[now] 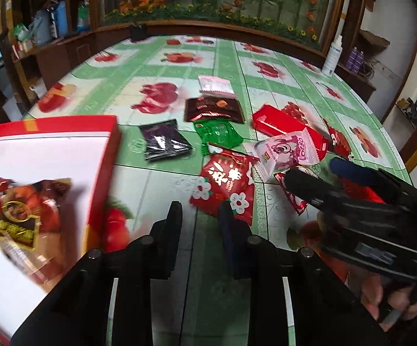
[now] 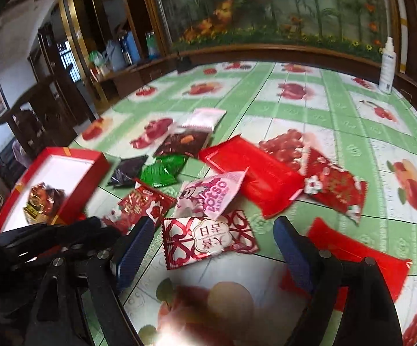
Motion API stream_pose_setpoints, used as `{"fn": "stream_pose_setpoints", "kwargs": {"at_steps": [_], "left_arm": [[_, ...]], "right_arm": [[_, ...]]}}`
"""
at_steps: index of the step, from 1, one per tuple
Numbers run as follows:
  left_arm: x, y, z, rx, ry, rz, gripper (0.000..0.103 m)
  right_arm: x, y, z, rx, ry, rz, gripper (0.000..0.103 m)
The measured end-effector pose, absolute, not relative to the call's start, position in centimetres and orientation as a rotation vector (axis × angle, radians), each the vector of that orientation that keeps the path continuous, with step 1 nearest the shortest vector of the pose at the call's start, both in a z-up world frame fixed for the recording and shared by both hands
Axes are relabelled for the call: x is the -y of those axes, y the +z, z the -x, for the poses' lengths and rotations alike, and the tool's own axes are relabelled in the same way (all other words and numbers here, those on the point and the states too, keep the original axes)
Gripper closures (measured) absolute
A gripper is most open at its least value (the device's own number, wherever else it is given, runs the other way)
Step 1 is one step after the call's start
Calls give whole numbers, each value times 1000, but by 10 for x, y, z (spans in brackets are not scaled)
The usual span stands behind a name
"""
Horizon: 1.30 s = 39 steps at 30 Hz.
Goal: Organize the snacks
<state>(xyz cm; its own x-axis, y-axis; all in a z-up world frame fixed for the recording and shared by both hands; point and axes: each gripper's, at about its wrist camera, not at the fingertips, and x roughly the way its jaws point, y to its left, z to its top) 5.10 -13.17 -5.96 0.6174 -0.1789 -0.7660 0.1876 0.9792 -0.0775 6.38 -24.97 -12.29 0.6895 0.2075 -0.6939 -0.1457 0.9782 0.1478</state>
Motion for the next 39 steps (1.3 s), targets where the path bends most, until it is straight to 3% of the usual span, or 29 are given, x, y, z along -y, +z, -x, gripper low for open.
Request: {"fn": "stream_pose_setpoints", "kwargs": {"at_steps": [2,5,7,9,12,15,16,19,26,27,30,39], "left_arm": [[133,-57,-48,-874,-201,-28,79],[131,-54,-50,-881,-208,-11,74],[131,-52,-53,-883,-215,-9,50],[134,-50,-56,-865,-210,-38,44],[141,-49,-61,-841,-199,-87,44],[151,-55,-69,-858,-200,-114,30],[155,-58,-72,-868,-200,-121,30],[162,-67,-79,-891,-187,-131,30],[167,-73,-84,-881,-189,-136,30],[166,-73,-84,-884,-194,-127,32],[167,-72,-83,-875,-240,-111,64],[161,-70,-77,-873,-293,-79,74]], "right_arm": [[244,-128,-71,-806,183,-70,25],[242,-135,-77,-843,169,-50,46],[242,-136,-74,-851,169,-7,55],[243,-135,-69,-869,183,36,56],[254,-133,-62,-914,239,13,55],[272,-130,-58,-958,292,-72,54],[279,-129,-58,-973,295,-102,53],[297,-126,-59,-981,294,-217,47],[314,-120,-58,-978,352,-356,47],[315,-122,-58,-990,357,-365,48],[316,-129,-60,-1041,372,-405,50],[312,-126,-58,-1009,367,-421,49]]}}
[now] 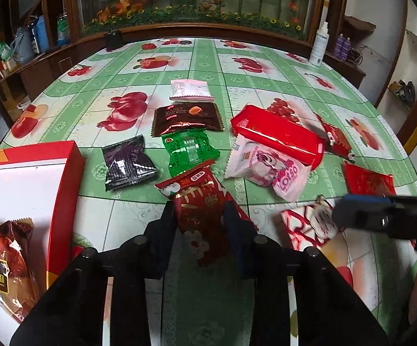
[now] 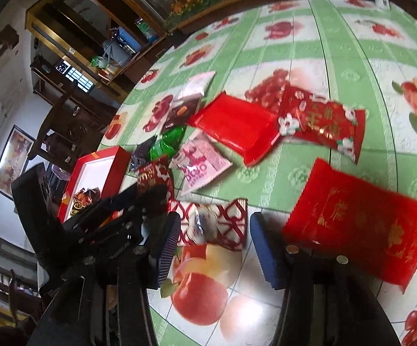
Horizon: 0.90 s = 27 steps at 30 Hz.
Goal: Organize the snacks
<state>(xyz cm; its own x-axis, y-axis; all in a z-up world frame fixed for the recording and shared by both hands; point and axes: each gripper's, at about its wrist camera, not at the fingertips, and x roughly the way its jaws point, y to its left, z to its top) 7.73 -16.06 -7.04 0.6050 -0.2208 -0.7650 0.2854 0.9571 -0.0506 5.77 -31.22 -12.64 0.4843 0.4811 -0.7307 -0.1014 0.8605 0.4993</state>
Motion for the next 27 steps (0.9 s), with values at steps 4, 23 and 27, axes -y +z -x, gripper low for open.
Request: {"fn": "stream_pose_setpoints", "kwargs": {"at_steps": [4,23,27], "left_arm": [[164,-70,-67,-872,-317,-111,74],[143,-58,-46,-1039,-229,-70,53],[140,-53,-49,-1021,-201,-33,45]], "right_arm": [[312,-123,-59,-968,340,-420,40],[293,-128,-43,-1050,444,-215,67],[284,-109,-21,-930,485,-92,61]]}}
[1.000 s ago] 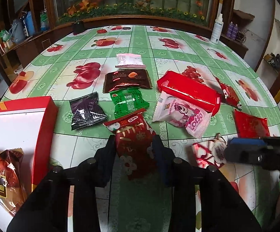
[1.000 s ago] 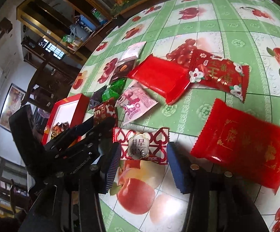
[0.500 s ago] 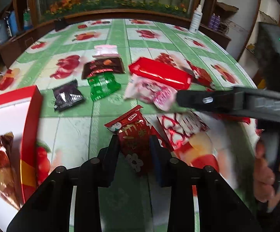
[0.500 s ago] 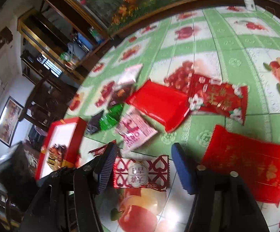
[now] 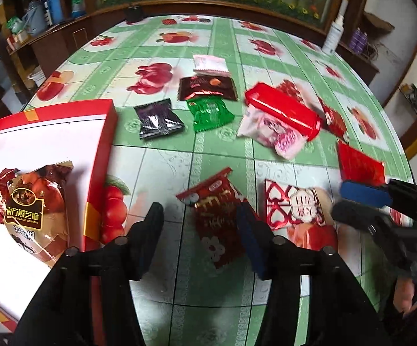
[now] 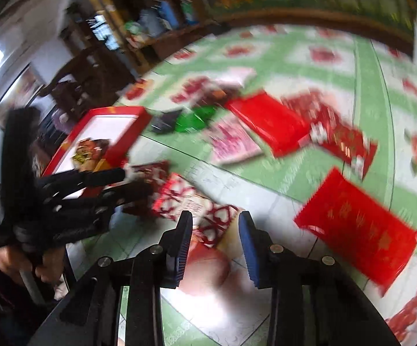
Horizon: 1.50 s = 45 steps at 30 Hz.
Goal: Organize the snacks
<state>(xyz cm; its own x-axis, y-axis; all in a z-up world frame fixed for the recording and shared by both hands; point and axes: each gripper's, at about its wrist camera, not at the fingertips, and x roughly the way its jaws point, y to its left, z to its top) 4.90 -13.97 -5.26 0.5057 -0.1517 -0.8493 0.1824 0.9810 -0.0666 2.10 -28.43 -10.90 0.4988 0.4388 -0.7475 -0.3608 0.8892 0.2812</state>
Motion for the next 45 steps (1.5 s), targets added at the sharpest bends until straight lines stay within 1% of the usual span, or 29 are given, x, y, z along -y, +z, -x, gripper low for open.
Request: {"fn": "stream_pose_setpoints", "kwargs": {"at_steps": [1,3,6,7,9,13,17,20,21,22,23,24,25,26,27,28,29,30,33,38,45], "left_arm": [[139,-54,-50,-1024,-187,-24,41],[139,-56,-53,-1039,-187,-2,41],[141,-62,-58,-1060,-178,12,41],[141,-65,-60,-1073,-168,17,41],[142,-65,-62,-1059,-157,5,40],[155,-68,-68,-1044,-150,-67,39],[165,-68,-69,-982,-156,-171,39],[165,-68,-76,-969,-178,-201,39],[165,-67,-78,-975,-189,-195,41],[165,-67,-81,-980,-211,-188,45],[165,-67,-82,-984,-235,-183,47],[165,-67,-82,-986,-247,-179,51],[165,-67,-81,-989,-267,-173,58],[165,-67,-80,-991,-286,-163,61],[164,-66,-80,-990,-295,-156,63],[164,-66,-79,-989,-298,-150,65],[162,-66,-78,-985,-300,-140,66],[161,-66,-77,-982,-300,-132,68],[157,-64,-73,-971,-315,-99,74],[153,-63,-62,-975,-352,-75,75],[143,-42,-41,-937,-424,-40,82]], "right_arm": [[280,-104,-16,-893,501,-63,43],[271,-98,-9,-845,497,2,27],[259,-93,-1,-787,493,90,27],[255,-93,1,-777,507,107,29],[251,-96,-1,-775,500,131,29],[254,-108,-9,-841,487,134,31],[252,-114,-9,-856,482,160,31],[243,-119,-11,-859,501,201,31],[239,-122,-12,-858,510,224,31],[235,-124,-13,-854,511,259,32],[231,-128,-16,-846,494,301,32],[228,-133,-20,-843,474,335,32],[227,-137,-25,-850,461,355,33],[231,-138,-30,-850,477,317,34],[233,-138,-34,-873,489,289,43],[238,-137,-37,-883,501,252,56],[241,-137,-38,-880,486,253,64],[246,-136,-38,-886,483,227,66],[251,-134,-37,-896,471,206,68],[263,-130,-39,-901,438,141,70],[269,-122,-36,-882,472,71,70]]}}
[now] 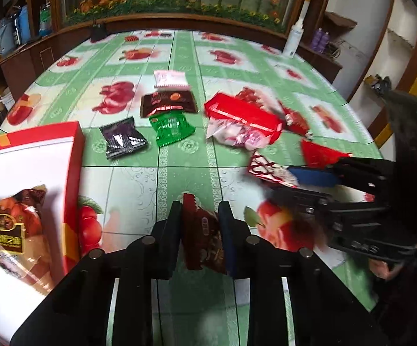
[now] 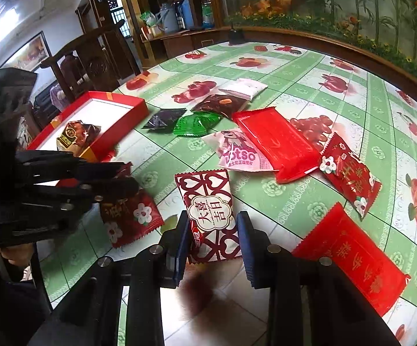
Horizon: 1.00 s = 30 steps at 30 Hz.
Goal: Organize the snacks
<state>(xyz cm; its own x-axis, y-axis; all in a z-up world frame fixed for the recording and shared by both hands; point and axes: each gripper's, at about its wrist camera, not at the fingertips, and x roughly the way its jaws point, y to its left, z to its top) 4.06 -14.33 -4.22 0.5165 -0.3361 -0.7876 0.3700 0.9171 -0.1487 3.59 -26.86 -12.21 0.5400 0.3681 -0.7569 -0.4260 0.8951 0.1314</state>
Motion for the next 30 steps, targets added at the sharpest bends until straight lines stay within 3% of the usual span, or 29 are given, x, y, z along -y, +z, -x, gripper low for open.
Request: {"fn": "stream_pose_setpoints", "kwargs": {"at_steps": [3,11,12,13,15,30], "left_arm": [[136,-34,-33,-915,-437,-31,90],[131,-49,-32,-976,-439,-31,86],[133,-50,-32,-991,-424,-25,68],[133,-52,-33,-1015,-393,-9,41],[130,-54,-33,-1022,-325,33,28],[164,-74,-36,-953,-355,-159,27]], "right_arm": [[269,-121,-36,-879,481,51,70],[267,-127,-40,-914,461,42,70],[268,-129,-41,-923,453,45,70],[268,-129,-42,-924,449,47,70],[268,-130,-41,-923,449,49,70],[263,-131,-40,-923,435,82,67]]}}
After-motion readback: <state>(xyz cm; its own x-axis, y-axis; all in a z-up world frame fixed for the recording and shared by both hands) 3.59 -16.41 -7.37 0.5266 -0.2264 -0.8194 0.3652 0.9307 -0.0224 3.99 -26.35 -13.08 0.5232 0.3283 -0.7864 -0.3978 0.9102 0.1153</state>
